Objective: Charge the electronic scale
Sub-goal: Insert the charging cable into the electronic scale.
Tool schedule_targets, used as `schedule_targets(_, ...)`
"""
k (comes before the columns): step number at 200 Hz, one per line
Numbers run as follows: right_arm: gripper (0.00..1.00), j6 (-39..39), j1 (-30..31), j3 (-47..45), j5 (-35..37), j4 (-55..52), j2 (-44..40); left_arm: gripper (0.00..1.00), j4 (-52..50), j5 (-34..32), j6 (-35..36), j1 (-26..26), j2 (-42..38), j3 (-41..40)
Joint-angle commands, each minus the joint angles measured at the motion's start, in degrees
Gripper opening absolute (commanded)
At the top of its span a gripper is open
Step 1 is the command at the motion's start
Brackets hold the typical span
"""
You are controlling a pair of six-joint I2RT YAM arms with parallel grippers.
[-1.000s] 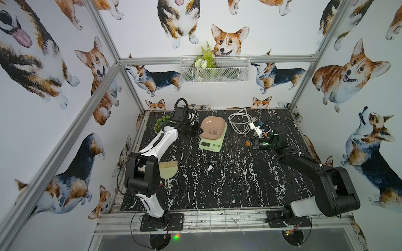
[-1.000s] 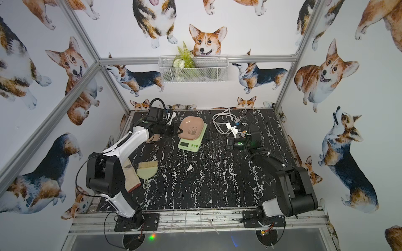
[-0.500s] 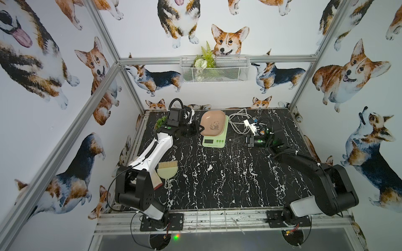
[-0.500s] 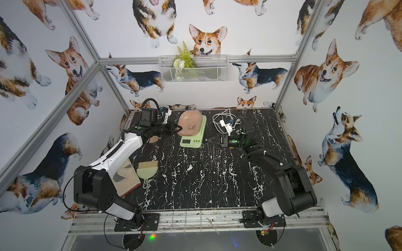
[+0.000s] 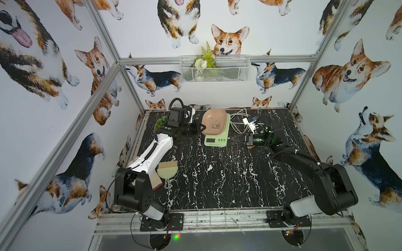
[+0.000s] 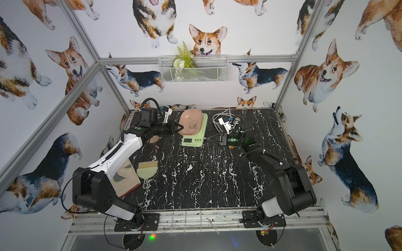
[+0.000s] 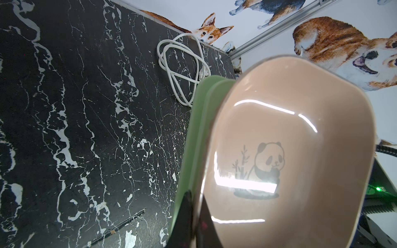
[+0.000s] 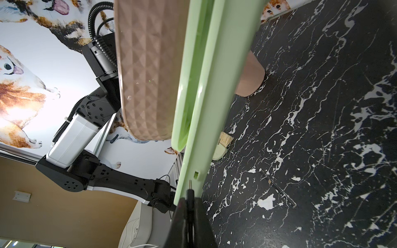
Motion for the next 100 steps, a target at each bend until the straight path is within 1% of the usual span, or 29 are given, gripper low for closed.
schedule_targets(1,0.0,-0.66,0.16,0.64,-0.05,0.32,-0.18,0.0,3.37,1.92,-0.69,-0.18,-0.39,0.35)
schedule_targets(100,0.0,-1.2,0.14,0.69,0.32,-0.55,-0.1,0.0,3.06,2.01,-0.47,-0.63,-1.17,1.0)
